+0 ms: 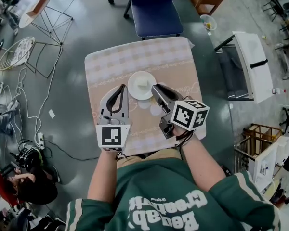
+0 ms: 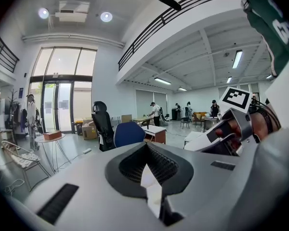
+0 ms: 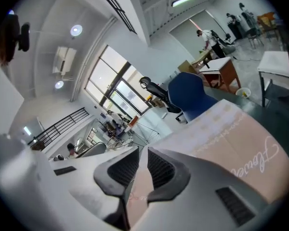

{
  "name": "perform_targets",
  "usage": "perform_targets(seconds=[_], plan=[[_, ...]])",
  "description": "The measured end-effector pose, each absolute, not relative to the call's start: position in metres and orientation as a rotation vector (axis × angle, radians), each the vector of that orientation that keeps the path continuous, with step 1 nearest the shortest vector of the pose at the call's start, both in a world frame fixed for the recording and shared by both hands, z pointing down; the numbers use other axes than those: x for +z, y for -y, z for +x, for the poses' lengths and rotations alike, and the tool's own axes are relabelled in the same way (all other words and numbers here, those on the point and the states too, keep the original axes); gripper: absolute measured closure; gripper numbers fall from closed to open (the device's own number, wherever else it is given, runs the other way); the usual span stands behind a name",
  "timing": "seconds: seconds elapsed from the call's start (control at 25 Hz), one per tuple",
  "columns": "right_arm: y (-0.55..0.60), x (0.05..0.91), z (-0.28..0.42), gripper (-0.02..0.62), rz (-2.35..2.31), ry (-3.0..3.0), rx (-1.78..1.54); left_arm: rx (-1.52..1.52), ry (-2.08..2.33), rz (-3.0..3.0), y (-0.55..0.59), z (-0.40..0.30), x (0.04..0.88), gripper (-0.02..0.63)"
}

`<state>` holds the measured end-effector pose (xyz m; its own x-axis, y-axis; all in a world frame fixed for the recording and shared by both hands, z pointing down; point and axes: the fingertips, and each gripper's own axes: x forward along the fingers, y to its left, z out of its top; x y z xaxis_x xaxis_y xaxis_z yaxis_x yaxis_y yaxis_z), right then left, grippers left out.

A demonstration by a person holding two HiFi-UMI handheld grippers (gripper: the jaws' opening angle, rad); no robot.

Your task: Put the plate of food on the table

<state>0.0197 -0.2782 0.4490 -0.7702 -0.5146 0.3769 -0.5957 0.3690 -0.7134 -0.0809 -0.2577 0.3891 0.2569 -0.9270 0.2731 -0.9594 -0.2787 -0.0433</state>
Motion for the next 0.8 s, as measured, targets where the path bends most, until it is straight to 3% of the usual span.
perform_targets(seconds=[0.28,0.8], plan=[[0.276,0.377,0.01,0.578,0.972,2.704,1.008,0.424,1.787,2.488,0.243,-0.077,0.352,0.597],[0.25,0.291,-0.007,0.581,0.839,2.967,0.49,0.332,1.785,2.63,0.234,-0.073,0.255,0.597]])
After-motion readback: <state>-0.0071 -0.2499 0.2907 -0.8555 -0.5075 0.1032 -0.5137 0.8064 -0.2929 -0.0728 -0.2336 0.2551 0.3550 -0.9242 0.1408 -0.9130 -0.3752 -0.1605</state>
